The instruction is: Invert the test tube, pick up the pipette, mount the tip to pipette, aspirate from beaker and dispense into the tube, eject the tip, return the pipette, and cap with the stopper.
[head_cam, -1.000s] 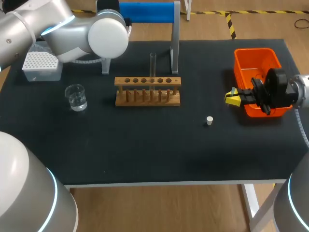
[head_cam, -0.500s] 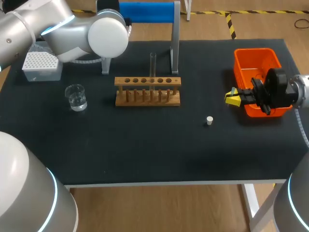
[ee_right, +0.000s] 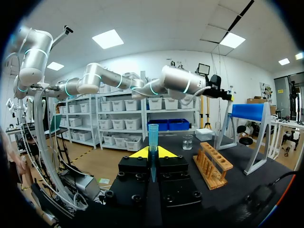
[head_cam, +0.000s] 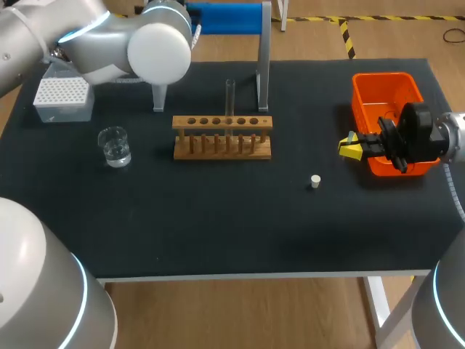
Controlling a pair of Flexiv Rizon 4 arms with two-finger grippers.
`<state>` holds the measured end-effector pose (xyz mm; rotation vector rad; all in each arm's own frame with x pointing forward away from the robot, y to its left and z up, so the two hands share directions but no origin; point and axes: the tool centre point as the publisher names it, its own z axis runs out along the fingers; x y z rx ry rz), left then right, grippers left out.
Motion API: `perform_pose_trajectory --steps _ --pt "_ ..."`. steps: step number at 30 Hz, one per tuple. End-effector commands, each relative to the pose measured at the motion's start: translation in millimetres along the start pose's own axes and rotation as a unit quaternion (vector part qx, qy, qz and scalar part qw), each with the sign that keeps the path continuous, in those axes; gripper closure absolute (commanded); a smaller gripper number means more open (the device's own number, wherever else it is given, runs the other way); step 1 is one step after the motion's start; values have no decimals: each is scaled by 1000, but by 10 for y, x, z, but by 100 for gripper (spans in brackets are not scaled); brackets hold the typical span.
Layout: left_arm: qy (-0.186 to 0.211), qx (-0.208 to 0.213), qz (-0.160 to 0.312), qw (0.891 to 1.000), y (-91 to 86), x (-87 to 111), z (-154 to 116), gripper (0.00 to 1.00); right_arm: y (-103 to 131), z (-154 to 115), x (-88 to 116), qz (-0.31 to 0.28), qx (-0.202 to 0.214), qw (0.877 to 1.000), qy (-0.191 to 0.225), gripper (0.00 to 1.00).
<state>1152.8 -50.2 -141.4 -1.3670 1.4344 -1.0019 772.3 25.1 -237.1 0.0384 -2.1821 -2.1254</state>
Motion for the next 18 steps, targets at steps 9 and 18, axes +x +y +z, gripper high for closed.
perform_pose_trajectory --steps 9,18 --pt "237 -56 28 969 -369 73 -839 100 3 -8 7 0 1 1000 0 100" --pt "237 -56 28 969 -369 73 -839 100 3 -8 7 0 1 1000 0 100"
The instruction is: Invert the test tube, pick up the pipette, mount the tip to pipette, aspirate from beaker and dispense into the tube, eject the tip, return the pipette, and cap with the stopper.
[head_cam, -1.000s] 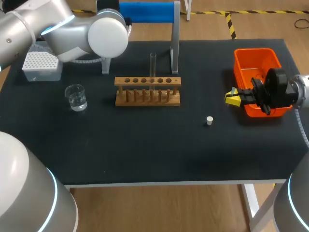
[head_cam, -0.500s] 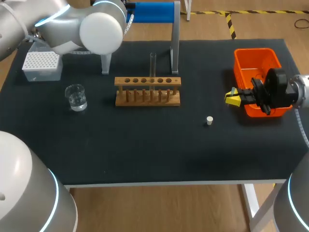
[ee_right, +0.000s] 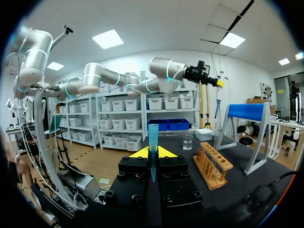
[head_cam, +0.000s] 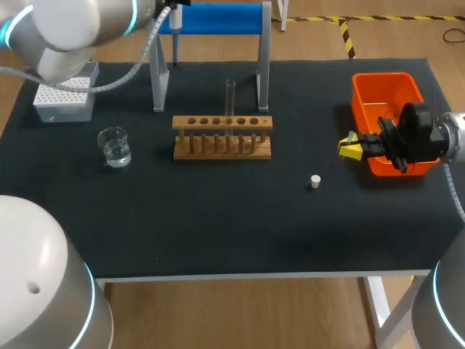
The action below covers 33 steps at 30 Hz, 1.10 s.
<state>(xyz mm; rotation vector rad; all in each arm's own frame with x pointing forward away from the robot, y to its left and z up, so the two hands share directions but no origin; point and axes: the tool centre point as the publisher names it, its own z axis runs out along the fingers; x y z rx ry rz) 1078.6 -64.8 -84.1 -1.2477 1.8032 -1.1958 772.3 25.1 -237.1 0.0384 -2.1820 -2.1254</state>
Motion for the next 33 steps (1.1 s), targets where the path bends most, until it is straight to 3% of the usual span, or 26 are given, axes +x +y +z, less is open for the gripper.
perform_pose_trajectory --steps 1,5,7,14,16,18,19,32,33 --pt "59 -4 1 998 -18 -43 21 100 3 -8 7 0 1 1000 0 100" --pt "59 -4 1 998 -18 -43 21 100 3 -8 7 0 1 1000 0 100" --pt "122 14 3 992 -49 -19 -100 100 3 -8 7 0 1 1000 0 100" --pt "236 18 39 971 -163 54 -574 100 3 -8 7 0 1 1000 0 100" --pt "285 22 45 957 -204 88 -682 100 3 -8 7 0 1 1000 0 100" --pt "355 15 69 932 -242 170 -786 100 3 -8 7 0 1 1000 0 100" --pt "370 10 76 926 -263 182 -835 100 3 -8 7 0 1 1000 0 100" --pt "370 10 76 926 -263 182 -835 100 3 -8 7 0 1 1000 0 100" --pt "382 21 78 921 -235 198 -889 100 3 -8 7 0 1 1000 0 100"
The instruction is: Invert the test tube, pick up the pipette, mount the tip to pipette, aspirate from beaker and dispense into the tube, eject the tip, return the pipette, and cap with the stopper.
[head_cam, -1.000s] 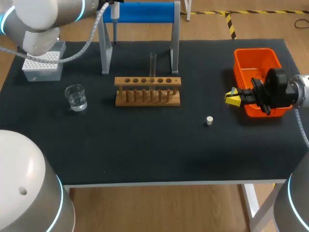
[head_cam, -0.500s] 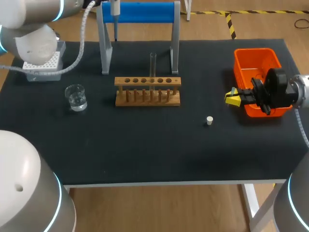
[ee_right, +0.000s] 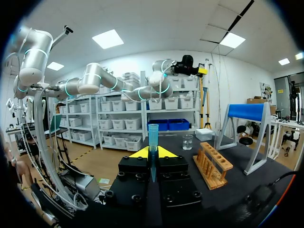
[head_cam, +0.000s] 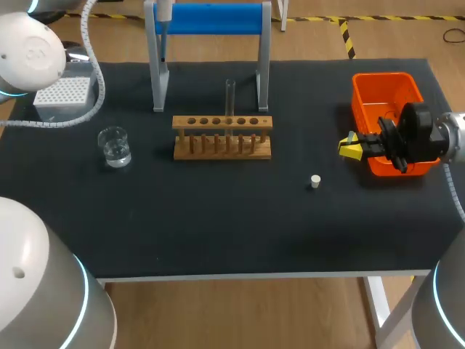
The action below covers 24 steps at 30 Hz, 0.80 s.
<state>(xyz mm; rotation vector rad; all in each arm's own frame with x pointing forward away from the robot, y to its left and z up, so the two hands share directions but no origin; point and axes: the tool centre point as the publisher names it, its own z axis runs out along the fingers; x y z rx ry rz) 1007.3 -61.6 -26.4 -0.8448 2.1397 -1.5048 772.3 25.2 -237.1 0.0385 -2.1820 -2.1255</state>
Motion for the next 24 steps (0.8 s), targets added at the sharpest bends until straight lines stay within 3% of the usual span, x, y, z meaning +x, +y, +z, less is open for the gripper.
perform_pose_trajectory --steps 1,13,24 --pt "175 19 8 984 48 56 -79 100 3 -8 7 0 1 1000 0 100" --pt "241 76 51 966 6 798 -480 100 3 -8 7 0 1 1000 0 100" --pt "288 42 74 954 -154 1371 -470 100 3 -8 7 0 1 1000 0 100"
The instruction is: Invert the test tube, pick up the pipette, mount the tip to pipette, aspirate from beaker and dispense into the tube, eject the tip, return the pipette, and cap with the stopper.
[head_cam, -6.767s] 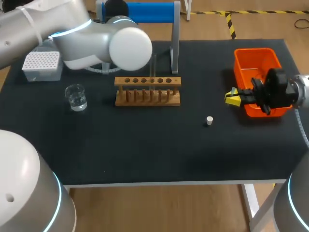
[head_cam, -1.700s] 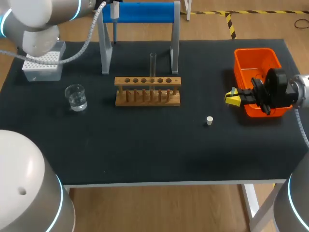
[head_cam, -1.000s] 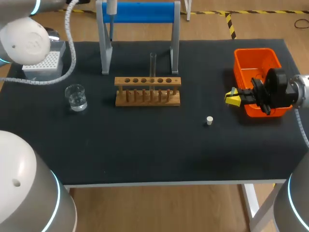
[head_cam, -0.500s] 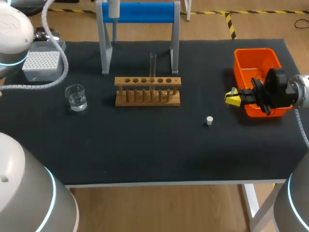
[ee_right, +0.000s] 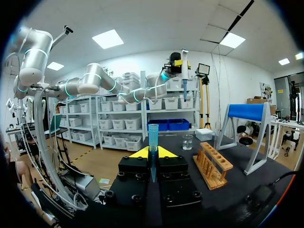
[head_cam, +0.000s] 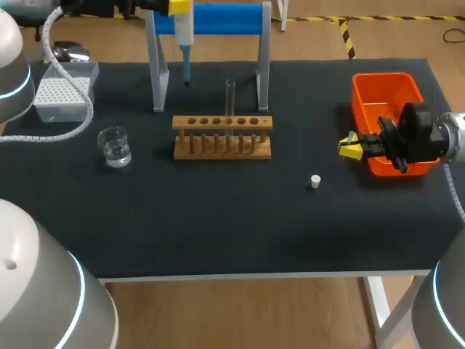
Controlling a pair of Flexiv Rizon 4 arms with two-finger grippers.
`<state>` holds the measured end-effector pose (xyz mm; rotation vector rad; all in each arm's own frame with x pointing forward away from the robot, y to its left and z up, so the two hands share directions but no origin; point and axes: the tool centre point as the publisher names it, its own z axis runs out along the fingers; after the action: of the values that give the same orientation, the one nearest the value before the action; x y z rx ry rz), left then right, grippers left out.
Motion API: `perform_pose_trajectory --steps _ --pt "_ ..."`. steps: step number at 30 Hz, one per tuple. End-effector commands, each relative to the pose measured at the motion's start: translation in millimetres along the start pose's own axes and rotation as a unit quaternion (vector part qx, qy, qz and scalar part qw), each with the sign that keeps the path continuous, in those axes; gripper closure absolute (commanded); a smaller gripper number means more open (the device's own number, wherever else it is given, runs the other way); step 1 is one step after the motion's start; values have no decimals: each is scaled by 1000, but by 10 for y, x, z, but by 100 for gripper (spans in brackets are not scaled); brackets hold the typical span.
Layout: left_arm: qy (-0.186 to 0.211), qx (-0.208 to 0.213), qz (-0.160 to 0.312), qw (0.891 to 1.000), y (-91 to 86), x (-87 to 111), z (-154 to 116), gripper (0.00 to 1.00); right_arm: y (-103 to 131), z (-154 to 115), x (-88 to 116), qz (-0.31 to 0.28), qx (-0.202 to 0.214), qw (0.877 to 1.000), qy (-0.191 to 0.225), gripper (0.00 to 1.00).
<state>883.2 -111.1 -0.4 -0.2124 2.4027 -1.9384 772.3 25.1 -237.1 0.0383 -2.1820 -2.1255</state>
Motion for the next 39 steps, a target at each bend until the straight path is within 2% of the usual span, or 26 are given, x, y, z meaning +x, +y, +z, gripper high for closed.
perform_pose_trajectory --steps 1,12,15,17,24,28,39 --pt "3 -11 -6 1000 -130 96 147 100 3 -7 7 0 1 1000 0 100" --pt "29 3 -26 999 -227 454 518 100 3 -7 7 0 1 1000 0 100" --pt "44 24 -25 998 -215 500 606 100 3 -7 7 0 1 1000 0 100" --pt "52 40 -24 998 -206 510 658 100 3 -7 7 0 1 1000 0 100" --pt "68 50 -12 996 -189 532 798 100 3 -7 7 0 1 1000 0 100" --pt "68 53 3 996 -204 529 829 100 3 -7 7 0 1 1000 0 100" --pt "73 42 8 996 -138 514 898 100 3 -7 7 0 1 1000 0 100"
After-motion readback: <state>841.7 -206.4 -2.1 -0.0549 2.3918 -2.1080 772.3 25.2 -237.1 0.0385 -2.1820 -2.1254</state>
